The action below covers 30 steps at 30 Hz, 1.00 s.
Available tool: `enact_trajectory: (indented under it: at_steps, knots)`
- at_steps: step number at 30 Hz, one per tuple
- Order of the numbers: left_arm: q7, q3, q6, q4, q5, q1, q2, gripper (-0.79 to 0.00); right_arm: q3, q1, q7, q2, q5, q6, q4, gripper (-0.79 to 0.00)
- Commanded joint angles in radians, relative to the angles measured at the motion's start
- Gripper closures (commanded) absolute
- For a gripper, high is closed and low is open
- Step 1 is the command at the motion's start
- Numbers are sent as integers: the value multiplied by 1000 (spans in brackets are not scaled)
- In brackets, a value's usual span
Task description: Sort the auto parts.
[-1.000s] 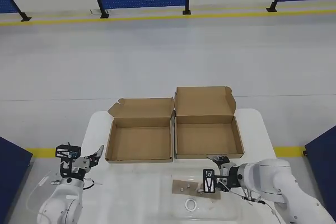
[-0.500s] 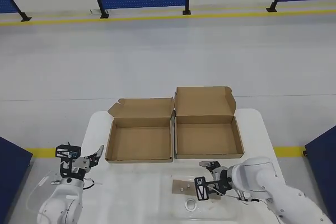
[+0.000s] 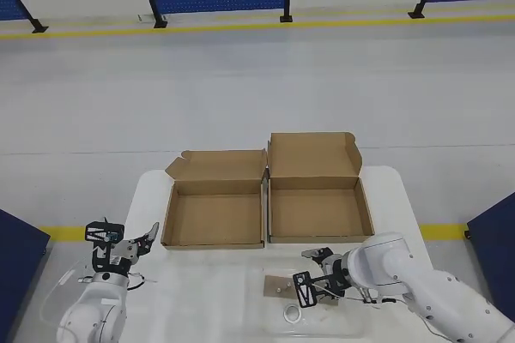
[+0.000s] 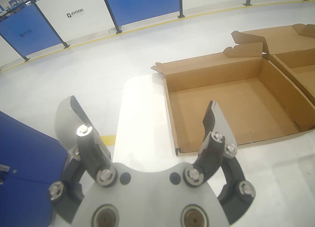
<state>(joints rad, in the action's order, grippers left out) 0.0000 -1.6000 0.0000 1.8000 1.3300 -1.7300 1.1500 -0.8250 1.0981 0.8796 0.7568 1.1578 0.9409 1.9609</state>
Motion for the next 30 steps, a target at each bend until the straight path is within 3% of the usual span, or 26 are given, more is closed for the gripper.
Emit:
enact_trajectory:
  at_steps: [1,7,12,20,26,30]
  knots:
    - [0,0,0,0,0,0,0,-785,0,0,0,0,0,0,0,-785]
    - [0,0,0,0,0,0,0,-785,35,-24,-10,-6,13,10,16,-785]
    - [0,0,0,0,0,0,0,-785,135,-85,61,-26,-39,-62,17,-785]
    - [0,0,0,0,0,0,0,-785,439,-352,251,-57,-274,-251,26,-785]
    - [0,0,0,0,0,0,0,-785,655,-582,358,-41,-500,-358,19,-785]
    - [0,0,0,0,0,0,0,-785,655,-600,388,-26,-555,-388,9,-785]
